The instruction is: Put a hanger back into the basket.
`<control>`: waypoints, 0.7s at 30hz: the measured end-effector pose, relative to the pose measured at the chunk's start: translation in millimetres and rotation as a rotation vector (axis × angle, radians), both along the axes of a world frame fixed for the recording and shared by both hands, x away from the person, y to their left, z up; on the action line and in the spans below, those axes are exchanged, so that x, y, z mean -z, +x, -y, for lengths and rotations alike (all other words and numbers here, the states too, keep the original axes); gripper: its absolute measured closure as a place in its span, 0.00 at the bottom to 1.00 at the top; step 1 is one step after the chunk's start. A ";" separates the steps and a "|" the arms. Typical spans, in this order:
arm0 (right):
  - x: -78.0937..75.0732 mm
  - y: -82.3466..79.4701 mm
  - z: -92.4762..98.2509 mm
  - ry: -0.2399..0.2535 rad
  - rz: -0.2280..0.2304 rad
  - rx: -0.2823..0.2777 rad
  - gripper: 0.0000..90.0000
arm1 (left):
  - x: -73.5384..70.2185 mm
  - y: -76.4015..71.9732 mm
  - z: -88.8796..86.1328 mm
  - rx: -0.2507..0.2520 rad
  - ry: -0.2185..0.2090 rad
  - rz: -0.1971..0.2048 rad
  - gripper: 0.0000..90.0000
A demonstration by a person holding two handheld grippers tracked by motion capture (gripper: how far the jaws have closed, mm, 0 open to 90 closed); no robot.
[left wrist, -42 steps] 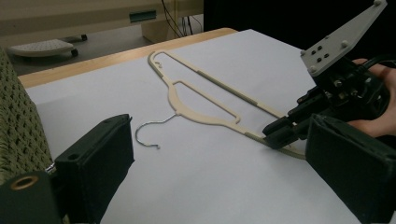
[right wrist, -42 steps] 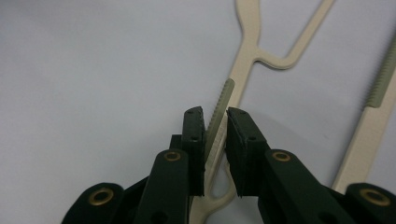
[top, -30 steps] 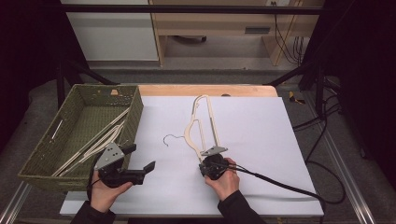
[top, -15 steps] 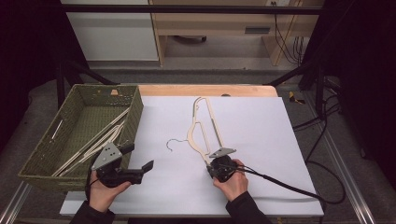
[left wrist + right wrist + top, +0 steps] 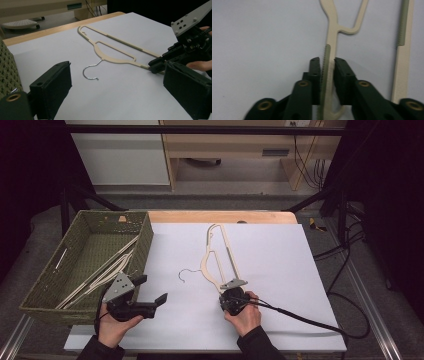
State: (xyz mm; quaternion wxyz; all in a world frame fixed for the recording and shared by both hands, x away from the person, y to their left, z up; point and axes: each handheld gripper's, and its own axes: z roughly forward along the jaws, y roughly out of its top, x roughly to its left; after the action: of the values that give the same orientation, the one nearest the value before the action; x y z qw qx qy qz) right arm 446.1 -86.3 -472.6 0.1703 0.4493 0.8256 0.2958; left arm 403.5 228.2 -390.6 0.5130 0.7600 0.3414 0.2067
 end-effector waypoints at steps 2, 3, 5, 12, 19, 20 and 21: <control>-1.7 1.9 0.1 0.019 -0.032 0.019 0.88 | 0.7 0.4 2.7 0.008 0.007 0.000 0.09; -2.7 3.7 0.7 0.028 -0.050 0.032 0.88 | 1.0 0.8 3.7 0.009 0.011 -0.001 0.09; -3.5 6.0 3.5 0.053 -0.069 0.039 0.88 | 1.7 2.7 6.7 0.015 0.017 -0.004 0.09; -17.9 7.2 25.9 0.128 -0.042 0.044 0.89 | -0.2 12.9 22.6 0.038 0.050 -0.009 0.09; -35.6 2.2 37.0 0.153 0.001 0.025 0.89 | -2.8 34.6 43.6 0.065 0.079 -0.023 0.11; -37.2 1.1 38.0 0.156 0.005 0.019 0.89 | -2.5 38.3 46.2 0.068 0.079 -0.029 0.11; -38.4 0.1 38.7 0.156 0.010 0.015 0.89 | -2.2 42.1 48.3 0.070 0.078 -0.035 0.12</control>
State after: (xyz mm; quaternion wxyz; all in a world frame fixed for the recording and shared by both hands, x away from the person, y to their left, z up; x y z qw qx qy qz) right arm 446.2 -125.0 -434.2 0.1412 0.4660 0.7958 0.3600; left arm 445.6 179.9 -388.4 0.4838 0.7944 0.3150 0.1886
